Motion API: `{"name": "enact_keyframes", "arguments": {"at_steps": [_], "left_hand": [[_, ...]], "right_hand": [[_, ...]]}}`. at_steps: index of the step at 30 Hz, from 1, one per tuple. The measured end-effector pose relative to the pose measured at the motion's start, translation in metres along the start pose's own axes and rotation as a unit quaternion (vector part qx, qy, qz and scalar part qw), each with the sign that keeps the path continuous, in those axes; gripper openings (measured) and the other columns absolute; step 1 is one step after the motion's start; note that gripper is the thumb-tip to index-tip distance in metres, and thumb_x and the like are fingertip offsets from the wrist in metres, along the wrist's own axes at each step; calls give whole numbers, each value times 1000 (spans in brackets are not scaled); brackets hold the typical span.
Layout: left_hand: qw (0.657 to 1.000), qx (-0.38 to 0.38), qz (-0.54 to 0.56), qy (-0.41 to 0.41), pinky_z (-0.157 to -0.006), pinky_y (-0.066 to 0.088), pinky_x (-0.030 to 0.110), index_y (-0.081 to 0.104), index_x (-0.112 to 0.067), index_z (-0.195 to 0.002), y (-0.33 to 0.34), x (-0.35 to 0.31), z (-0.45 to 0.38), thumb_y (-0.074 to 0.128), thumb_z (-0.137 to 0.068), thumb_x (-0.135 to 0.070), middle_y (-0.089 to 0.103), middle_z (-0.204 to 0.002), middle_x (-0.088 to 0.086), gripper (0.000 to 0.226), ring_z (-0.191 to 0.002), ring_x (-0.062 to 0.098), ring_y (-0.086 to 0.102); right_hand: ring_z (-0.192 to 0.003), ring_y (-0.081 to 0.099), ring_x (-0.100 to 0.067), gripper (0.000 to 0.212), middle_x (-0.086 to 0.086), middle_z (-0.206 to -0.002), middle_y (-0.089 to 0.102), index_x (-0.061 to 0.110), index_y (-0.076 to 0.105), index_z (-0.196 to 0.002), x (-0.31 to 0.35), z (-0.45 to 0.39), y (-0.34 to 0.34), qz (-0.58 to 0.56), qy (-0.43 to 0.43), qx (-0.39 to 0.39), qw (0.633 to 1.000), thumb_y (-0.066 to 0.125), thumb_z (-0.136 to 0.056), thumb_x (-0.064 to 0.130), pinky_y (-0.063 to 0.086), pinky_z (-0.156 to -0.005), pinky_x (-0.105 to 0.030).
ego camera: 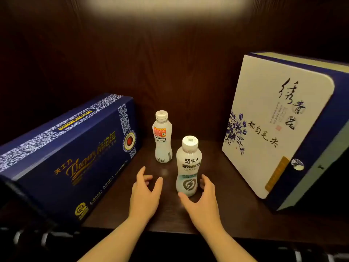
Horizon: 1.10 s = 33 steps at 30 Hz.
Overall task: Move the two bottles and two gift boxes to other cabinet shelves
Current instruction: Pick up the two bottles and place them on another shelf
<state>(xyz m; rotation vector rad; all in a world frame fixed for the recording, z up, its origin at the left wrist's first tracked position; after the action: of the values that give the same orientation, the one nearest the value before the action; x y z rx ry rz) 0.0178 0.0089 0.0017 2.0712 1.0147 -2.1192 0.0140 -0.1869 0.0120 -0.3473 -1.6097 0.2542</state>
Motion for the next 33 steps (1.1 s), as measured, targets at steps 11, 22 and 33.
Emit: {"name": "enact_keyframes", "arguments": {"at_steps": [11, 22, 33], "left_hand": [[999, -10, 12, 33, -110, 39, 51, 13, -28, -157, 41, -18, -100, 82, -76, -50, 41, -158, 3, 109, -144, 24, 35], [998, 55, 9, 44, -87, 53, 45, 45, -26, -135, 44, -28, -108, 82, -76, -43, 61, -123, -1, 72, -109, 21, 62], [991, 105, 69, 50, -79, 53, 33, 45, -42, -117, 16, -20, -59, 84, -74, -35, 63, -111, -15, 58, -101, 9, 64]], "right_hand": [[-114, 53, 4, 83, 28, -125, 47, 51, 28, -136, 0, -21, 25, 25, -14, -26, 999, 77, -69, 52, 45, -83, -15], [-109, 51, 14, 71, 35, -120, 49, 58, 30, -127, 2, -19, 26, 60, -7, -44, 997, 73, -71, 57, 42, -75, -6], [-103, 66, -15, 73, 16, -120, 60, 41, 43, -135, 8, -11, 23, 20, 30, -42, 998, 78, -72, 48, 59, -80, -44]]}}
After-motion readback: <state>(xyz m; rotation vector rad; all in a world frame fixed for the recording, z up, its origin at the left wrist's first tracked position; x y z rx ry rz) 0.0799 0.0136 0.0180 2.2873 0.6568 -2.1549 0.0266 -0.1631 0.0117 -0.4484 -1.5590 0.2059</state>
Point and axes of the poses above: each hand's wrist, its own z-axis away from the middle knuckle, its own y-axis out of the palm, x = y × z, the point moved 2 cm from there along -z, towards the middle knuckle
